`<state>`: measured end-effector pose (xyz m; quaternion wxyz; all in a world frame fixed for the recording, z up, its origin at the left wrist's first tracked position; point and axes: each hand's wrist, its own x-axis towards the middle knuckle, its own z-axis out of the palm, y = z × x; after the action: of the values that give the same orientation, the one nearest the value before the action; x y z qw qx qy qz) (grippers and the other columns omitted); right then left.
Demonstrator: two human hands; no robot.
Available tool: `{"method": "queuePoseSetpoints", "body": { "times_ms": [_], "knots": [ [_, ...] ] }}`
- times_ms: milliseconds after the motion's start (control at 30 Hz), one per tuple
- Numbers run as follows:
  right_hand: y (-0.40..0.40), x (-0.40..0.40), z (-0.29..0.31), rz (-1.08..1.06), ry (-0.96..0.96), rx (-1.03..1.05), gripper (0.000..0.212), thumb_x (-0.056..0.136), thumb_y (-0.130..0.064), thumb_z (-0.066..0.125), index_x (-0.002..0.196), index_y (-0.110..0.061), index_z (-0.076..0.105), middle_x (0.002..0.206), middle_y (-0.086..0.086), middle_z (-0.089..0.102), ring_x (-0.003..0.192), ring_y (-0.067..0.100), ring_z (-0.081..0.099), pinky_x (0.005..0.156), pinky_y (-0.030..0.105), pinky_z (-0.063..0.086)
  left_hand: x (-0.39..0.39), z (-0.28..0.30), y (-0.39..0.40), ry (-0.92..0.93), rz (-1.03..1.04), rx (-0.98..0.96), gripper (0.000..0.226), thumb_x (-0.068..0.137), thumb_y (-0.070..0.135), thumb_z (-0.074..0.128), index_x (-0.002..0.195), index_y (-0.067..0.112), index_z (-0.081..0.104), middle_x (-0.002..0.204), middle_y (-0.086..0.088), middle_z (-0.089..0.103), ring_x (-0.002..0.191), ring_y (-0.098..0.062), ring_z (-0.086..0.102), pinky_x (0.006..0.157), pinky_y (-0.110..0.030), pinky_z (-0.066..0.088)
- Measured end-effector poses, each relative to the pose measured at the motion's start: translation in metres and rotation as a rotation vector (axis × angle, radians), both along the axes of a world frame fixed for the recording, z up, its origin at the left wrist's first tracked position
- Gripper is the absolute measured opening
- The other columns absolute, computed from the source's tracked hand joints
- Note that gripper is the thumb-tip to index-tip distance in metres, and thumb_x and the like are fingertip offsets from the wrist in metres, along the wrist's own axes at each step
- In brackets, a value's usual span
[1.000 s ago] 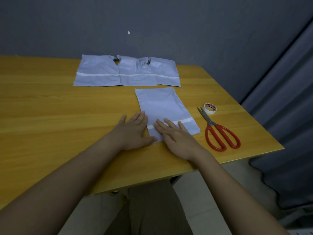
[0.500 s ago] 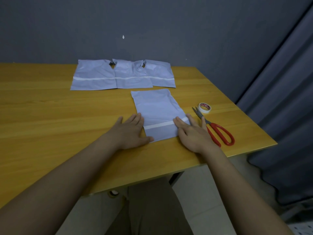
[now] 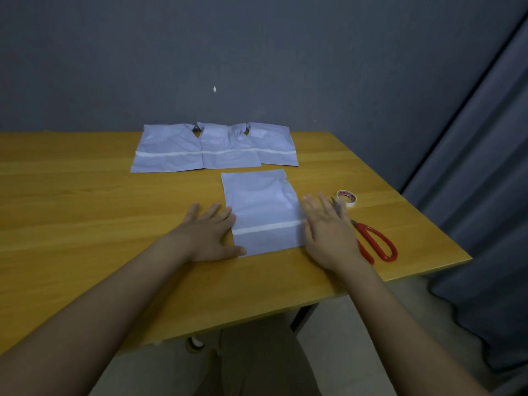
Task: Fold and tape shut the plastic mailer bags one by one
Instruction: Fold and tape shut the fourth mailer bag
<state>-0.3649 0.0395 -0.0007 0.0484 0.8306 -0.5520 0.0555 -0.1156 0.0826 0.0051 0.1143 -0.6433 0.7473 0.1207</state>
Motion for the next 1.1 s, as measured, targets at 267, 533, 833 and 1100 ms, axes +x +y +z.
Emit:
{"method": "queuePoseSetpoints", "body": {
  "times_ms": [267,533,833,1100],
  "knots": [
    [0.017,0.035,-0.015,0.285,-0.196,0.187,0.050,0.103,-0.027,0.027,0.152,-0.017,0.019,0.159,-0.003,0.018,0.147,0.010,0.009,0.119,0.029,0.002,-0.031,-0.001,0.020,0.169,-0.016,-0.132,0.068,0.100,0.035,0.030,0.151,0.016,-0.010,0.158,0.002,-0.015,0.144,-0.010,-0.017,0.117,-0.039,-0.012],
    [0.032,0.060,-0.009,0.423,-0.230,0.370,0.052,0.101,-0.019,0.030,0.152,-0.018,0.020,0.159,-0.007,0.017,0.145,0.005,0.009,0.118,0.023,0.002,0.005,-0.012,0.016,0.422,0.090,-0.201,0.078,0.091,0.049,0.053,0.151,0.025,0.009,0.155,0.009,0.025,0.142,-0.003,0.017,0.116,-0.040,-0.012],
    [0.024,0.009,-0.008,0.146,-0.189,0.356,0.050,0.102,-0.030,0.024,0.151,-0.027,0.022,0.158,-0.010,0.020,0.145,0.002,0.010,0.119,0.035,-0.011,0.005,-0.014,0.014,0.280,0.109,-0.138,0.076,0.090,0.060,0.043,0.151,0.028,0.011,0.155,0.015,0.020,0.146,-0.012,0.000,0.111,-0.050,-0.020],
    [0.015,-0.003,-0.001,0.115,-0.125,0.157,0.054,0.097,-0.032,0.023,0.151,-0.022,0.025,0.158,-0.006,0.019,0.147,0.010,0.004,0.116,0.033,-0.011,-0.017,0.015,0.019,0.058,0.011,-0.200,0.061,0.092,0.034,0.048,0.148,0.025,0.023,0.156,0.006,0.021,0.147,-0.014,0.000,0.109,-0.055,-0.022]
  ]
}}
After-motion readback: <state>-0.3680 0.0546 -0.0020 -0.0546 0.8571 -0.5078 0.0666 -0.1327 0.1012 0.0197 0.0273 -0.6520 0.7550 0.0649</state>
